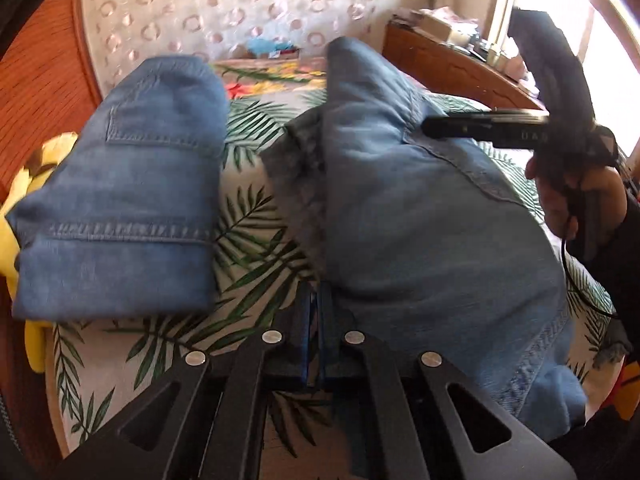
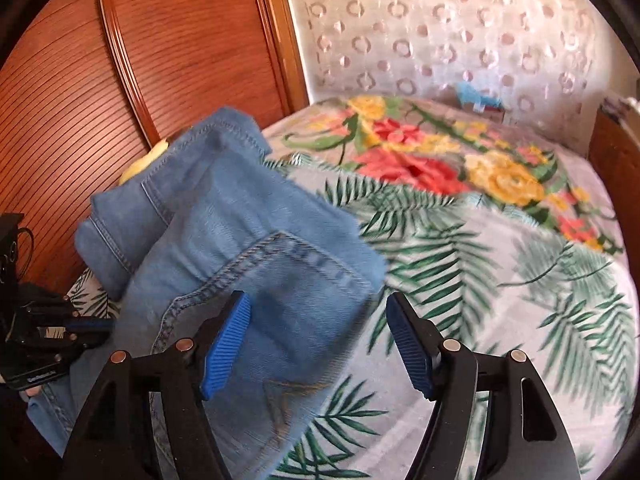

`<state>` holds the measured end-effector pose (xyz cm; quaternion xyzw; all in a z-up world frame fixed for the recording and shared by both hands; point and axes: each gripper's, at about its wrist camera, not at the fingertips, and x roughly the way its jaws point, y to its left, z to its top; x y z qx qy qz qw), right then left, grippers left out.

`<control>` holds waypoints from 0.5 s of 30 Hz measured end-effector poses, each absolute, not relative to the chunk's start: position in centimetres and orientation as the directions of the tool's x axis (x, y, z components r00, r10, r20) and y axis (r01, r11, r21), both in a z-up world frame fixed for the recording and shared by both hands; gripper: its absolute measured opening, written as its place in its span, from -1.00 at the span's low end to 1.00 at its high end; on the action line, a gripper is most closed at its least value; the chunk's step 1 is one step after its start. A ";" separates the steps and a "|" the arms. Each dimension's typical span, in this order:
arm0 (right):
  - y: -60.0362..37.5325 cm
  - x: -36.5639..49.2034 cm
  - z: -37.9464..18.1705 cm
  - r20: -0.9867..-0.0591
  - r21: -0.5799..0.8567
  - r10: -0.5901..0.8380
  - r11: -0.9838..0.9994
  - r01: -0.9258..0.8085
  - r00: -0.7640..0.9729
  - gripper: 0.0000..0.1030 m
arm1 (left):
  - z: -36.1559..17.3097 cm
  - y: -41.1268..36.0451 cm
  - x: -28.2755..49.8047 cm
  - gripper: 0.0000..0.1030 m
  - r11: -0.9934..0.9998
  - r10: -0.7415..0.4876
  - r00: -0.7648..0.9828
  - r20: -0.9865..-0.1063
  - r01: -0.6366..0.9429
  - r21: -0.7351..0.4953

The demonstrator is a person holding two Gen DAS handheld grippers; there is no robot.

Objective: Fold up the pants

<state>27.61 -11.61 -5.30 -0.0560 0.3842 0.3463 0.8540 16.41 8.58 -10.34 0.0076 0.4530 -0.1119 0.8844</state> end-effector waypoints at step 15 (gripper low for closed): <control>-12.6 28.8 -5.9 -0.705 0.242 0.566 0.758 -0.606 0.426 0.52 | -5.8 9.6 18.7 0.29 0.984 -0.159 0.649 -0.744 0.162 -0.069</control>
